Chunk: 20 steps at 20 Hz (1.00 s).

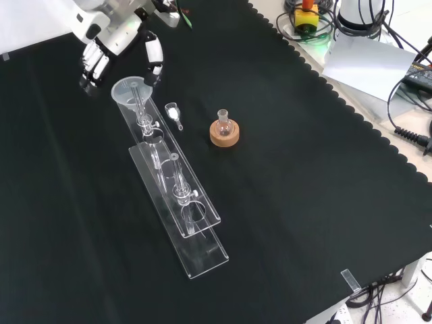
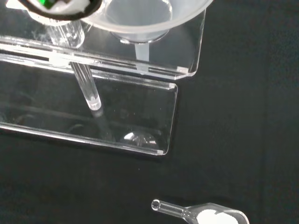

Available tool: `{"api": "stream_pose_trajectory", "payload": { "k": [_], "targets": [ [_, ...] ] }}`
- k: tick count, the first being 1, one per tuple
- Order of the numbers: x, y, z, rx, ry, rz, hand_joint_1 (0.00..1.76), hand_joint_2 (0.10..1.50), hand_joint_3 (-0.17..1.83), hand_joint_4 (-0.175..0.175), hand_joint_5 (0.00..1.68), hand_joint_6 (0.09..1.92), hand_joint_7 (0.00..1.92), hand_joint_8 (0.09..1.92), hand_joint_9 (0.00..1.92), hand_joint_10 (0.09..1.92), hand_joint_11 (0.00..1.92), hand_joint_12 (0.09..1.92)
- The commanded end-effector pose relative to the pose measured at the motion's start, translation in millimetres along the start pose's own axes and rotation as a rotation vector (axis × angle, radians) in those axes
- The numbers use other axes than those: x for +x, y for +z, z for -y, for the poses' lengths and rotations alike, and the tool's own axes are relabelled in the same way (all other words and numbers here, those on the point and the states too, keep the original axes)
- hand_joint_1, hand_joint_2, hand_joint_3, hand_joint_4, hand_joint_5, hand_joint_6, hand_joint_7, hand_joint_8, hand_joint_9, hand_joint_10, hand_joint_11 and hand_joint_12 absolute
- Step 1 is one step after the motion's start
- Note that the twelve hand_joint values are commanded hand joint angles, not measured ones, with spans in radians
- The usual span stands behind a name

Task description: Pick up the funnel from the transparent funnel stand.

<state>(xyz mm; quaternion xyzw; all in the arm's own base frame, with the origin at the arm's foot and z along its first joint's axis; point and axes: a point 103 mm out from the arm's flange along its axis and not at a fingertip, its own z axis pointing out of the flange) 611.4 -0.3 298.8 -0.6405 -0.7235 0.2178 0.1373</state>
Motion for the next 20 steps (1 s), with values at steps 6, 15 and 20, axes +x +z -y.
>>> {"api": "stream_pose_trajectory", "payload": {
  "k": [6, 15, 20],
  "targets": [
    [8, 9, -3, 0.032, -0.020, 0.062, 0.81, 0.62, 0.65, 0.021, 0.19, 0.09, 0.00, 0.54, 0.19, 0.83, 0.30, 1.47],
    [9, 16, -4, 0.008, -0.019, 0.083, 0.81, 0.62, 0.67, 0.022, 0.20, 0.09, 0.00, 0.57, 0.20, 0.81, 0.27, 1.45],
    [11, 17, -7, 0.005, -0.014, 0.081, 0.80, 0.62, 0.69, 0.021, 0.20, 0.09, 0.00, 0.57, 0.20, 0.80, 0.23, 1.47]
  ]
}}
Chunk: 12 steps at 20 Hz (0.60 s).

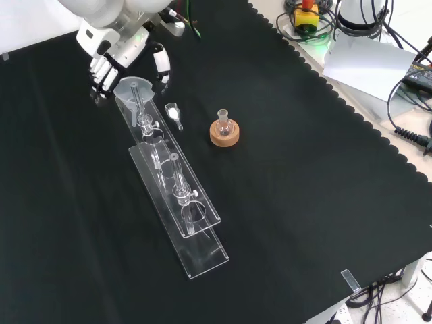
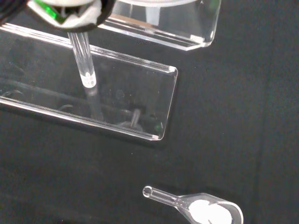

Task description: Pick up the funnel from the transparent funnel stand.

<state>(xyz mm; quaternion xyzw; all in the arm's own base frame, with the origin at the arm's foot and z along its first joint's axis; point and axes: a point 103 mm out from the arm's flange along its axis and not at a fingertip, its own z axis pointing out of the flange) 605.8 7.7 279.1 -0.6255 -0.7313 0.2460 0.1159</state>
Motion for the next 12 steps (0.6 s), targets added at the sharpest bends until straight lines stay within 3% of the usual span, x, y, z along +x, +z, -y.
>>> {"api": "stream_pose_trajectory", "payload": {
  "k": [1, 12],
  "targets": [
    [0, -2, -2, -0.013, 0.002, 0.008, 0.80, 0.62, 0.69, 0.021, 0.20, 0.09, 0.00, 0.57, 0.20, 0.80, 0.22, 1.47],
    [3, -13, 12, -0.031, -0.002, 0.009, 0.80, 0.61, 0.70, 0.018, 0.21, 0.09, 0.00, 0.61, 0.20, 0.80, 0.23, 1.48]
  ]
}}
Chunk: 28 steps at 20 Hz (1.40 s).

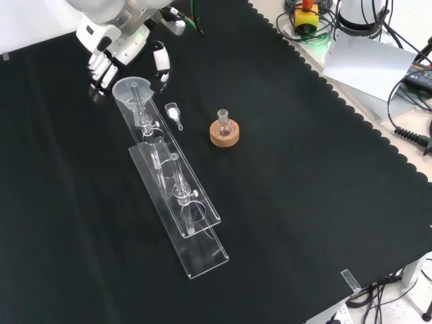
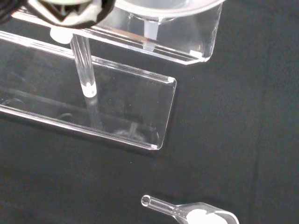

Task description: Pick up the funnel from the transparent funnel stand.

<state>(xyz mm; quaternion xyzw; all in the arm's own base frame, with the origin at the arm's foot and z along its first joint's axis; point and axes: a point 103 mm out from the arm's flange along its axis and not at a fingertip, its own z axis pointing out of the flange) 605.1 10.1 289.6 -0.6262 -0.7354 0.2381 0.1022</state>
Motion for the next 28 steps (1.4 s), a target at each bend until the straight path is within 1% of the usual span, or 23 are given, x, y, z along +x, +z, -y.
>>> {"api": "stream_pose_trajectory", "payload": {
  "k": [1, 4, 10, 16, 18, 21, 24, 28],
  "targets": [
    [2, -4, 9, -0.002, -0.004, -0.004, 0.80, 0.61, 0.70, 0.017, 0.22, 0.09, 0.00, 0.61, 0.20, 0.80, 0.23, 1.48],
    [5, -4, 14, -0.002, -0.006, -0.002, 0.80, 0.61, 0.70, 0.017, 0.22, 0.09, 0.00, 0.62, 0.21, 0.80, 0.24, 1.48],
    [7, -2, 14, 0.011, -0.011, -0.003, 0.80, 0.61, 0.70, 0.016, 0.22, 0.09, 0.00, 0.63, 0.22, 0.79, 0.24, 1.47],
    [14, 8, 10, 0.002, -0.006, 0.021, 0.80, 0.61, 0.70, 0.014, 0.19, 0.09, 0.00, 0.49, 0.16, 0.81, 0.22, 1.48],
    [15, 11, 8, -0.007, -0.001, 0.029, 0.80, 0.60, 0.70, 0.013, 0.17, 0.09, 0.00, 0.44, 0.14, 0.81, 0.21, 1.49],
    [13, 14, 5, -0.004, 0.004, 0.034, 0.80, 0.59, 0.70, 0.011, 0.16, 0.09, 0.00, 0.38, 0.11, 0.83, 0.20, 1.49],
    [10, 18, 2, -0.011, 0.013, 0.040, 0.80, 0.59, 0.70, 0.011, 0.14, 0.09, 0.00, 0.35, 0.10, 0.83, 0.20, 1.49],
    [7, 21, -3, 0.000, 0.015, 0.051, 0.81, 0.58, 0.70, 0.011, 0.14, 0.09, 0.00, 0.34, 0.10, 0.84, 0.20, 1.49]
  ]
}}
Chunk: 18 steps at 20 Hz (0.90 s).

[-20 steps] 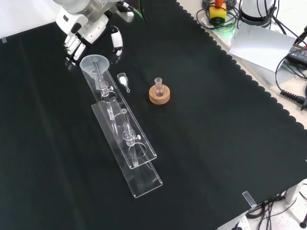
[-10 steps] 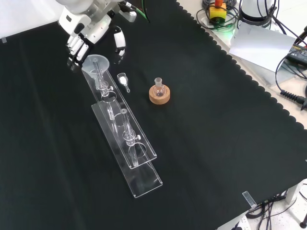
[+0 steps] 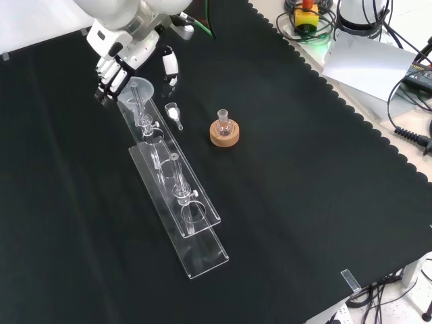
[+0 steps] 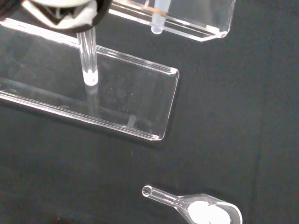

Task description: Pick up the funnel from the transparent funnel stand.

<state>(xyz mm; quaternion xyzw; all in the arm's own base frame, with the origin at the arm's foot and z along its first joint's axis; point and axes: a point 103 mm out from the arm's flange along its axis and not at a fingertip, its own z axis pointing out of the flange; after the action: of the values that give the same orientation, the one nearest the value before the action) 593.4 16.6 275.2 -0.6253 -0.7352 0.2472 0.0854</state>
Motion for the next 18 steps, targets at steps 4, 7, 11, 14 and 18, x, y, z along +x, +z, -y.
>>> {"api": "stream_pose_trajectory", "payload": {
  "k": [4, 7, 11, 14, 18],
  "targets": [
    [-5.3, 6.4, -8.7, 0.010, 0.020, 0.022, 0.82, 0.58, 0.70, 0.012, 0.14, 0.09, 0.00, 0.33, 0.10, 0.84, 0.20, 1.49],
    [-3.9, 5.2, -8.4, 0.002, 0.034, 0.043, 0.82, 0.58, 0.70, 0.012, 0.17, 0.09, 0.00, 0.39, 0.14, 0.83, 0.20, 1.50],
    [-3.2, 4.4, -9.8, -0.010, 0.032, 0.065, 0.83, 0.59, 0.71, 0.009, 0.26, 0.09, 0.01, 0.59, 0.30, 0.76, 0.23, 1.48],
    [-4.5, 5.5, -10.7, -0.045, 0.034, 0.079, 0.85, 0.60, 0.72, -0.005, 0.35, 0.09, 0.11, 0.67, 0.48, 0.68, 0.27, 1.45],
    [-3.3, 4.1, -9.7, -0.098, 0.042, 0.102, 0.90, 0.63, 0.73, -0.024, 0.48, 0.09, 0.32, 0.67, 0.71, 0.58, 0.38, 1.38]
  ]
}}
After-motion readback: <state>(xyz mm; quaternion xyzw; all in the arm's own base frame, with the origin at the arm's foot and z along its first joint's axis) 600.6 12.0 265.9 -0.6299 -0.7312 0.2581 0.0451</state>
